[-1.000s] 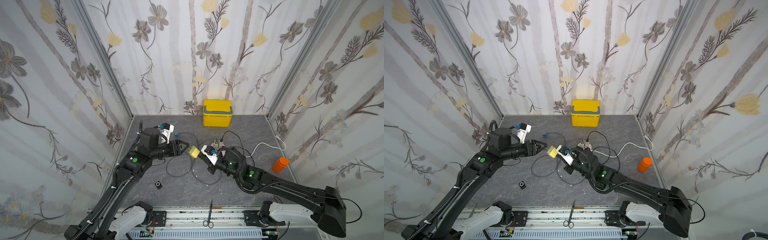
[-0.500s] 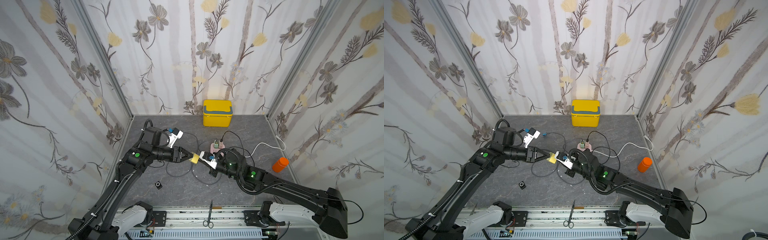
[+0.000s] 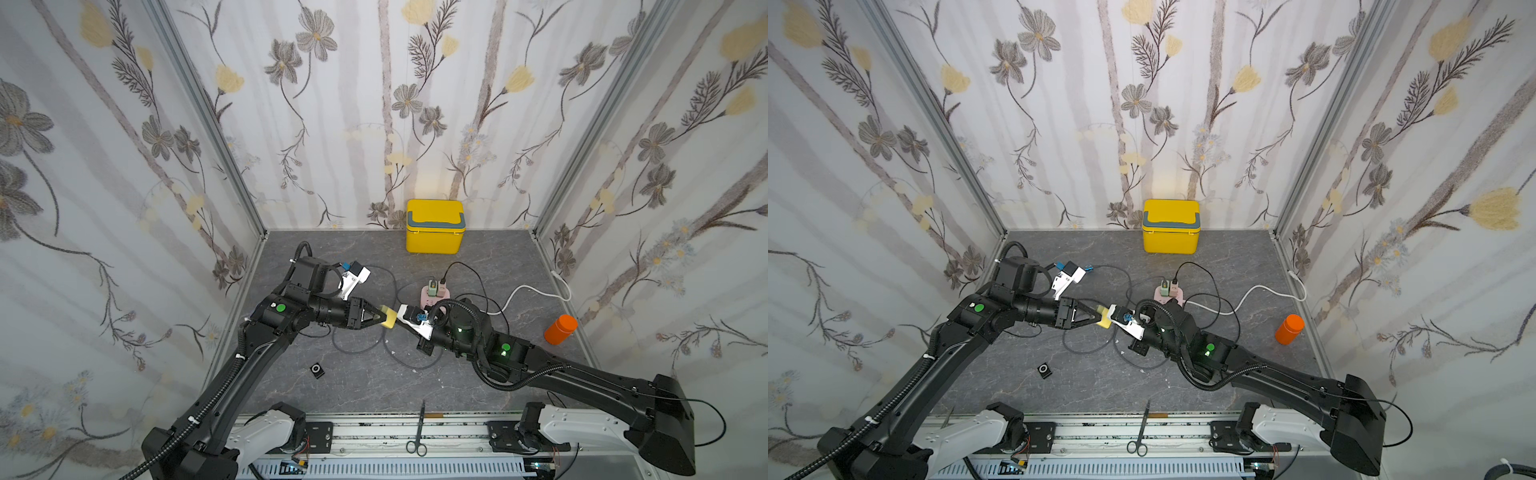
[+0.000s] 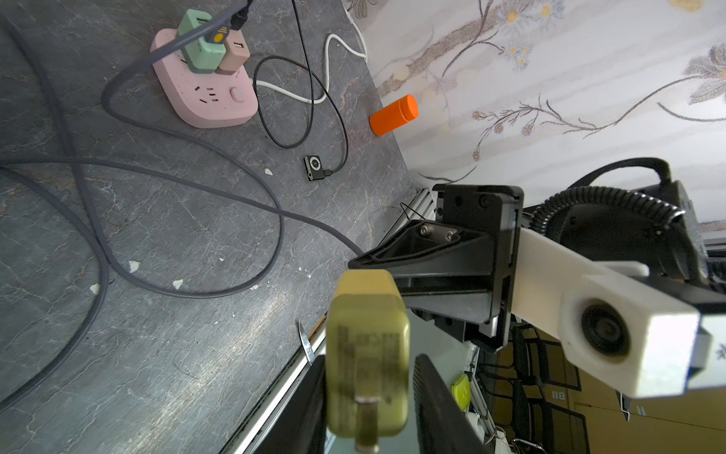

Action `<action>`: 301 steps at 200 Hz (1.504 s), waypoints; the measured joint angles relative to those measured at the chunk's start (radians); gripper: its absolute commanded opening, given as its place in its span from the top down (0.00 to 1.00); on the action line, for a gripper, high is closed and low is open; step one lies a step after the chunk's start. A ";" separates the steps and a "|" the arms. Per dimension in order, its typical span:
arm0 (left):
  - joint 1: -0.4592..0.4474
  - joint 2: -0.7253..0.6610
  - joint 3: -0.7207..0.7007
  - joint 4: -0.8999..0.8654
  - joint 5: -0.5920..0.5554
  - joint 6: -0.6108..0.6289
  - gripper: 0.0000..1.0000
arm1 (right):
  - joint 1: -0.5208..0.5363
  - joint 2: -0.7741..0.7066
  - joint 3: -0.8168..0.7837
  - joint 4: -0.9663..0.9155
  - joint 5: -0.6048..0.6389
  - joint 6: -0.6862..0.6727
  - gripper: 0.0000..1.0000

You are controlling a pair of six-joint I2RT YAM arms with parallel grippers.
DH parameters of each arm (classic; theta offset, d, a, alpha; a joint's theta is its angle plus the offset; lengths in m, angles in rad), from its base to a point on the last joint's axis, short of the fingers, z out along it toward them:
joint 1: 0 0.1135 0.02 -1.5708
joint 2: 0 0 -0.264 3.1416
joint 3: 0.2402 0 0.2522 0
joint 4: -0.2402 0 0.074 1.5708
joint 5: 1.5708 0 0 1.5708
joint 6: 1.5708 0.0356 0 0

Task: Charge mp3
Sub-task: Pick up the plug from the center of the board.

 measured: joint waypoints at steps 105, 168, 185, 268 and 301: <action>-0.008 0.009 0.000 0.019 -0.015 0.003 0.87 | 0.005 -0.055 0.005 -0.013 0.034 0.043 0.39; -0.009 -0.121 -0.059 0.269 0.003 -0.002 0.89 | -0.003 -0.335 -0.270 0.217 -0.048 0.500 0.40; -0.011 -0.140 -0.071 0.357 0.013 -0.004 0.89 | -0.001 -0.336 -0.378 0.330 -0.089 0.666 0.40; -0.125 -0.176 -0.224 0.680 0.019 -0.090 0.89 | 0.045 -0.046 -0.467 1.035 -0.127 1.001 0.40; -0.149 -0.185 -0.261 0.743 0.002 -0.114 0.89 | 0.045 -0.024 -0.468 1.168 -0.068 1.014 0.42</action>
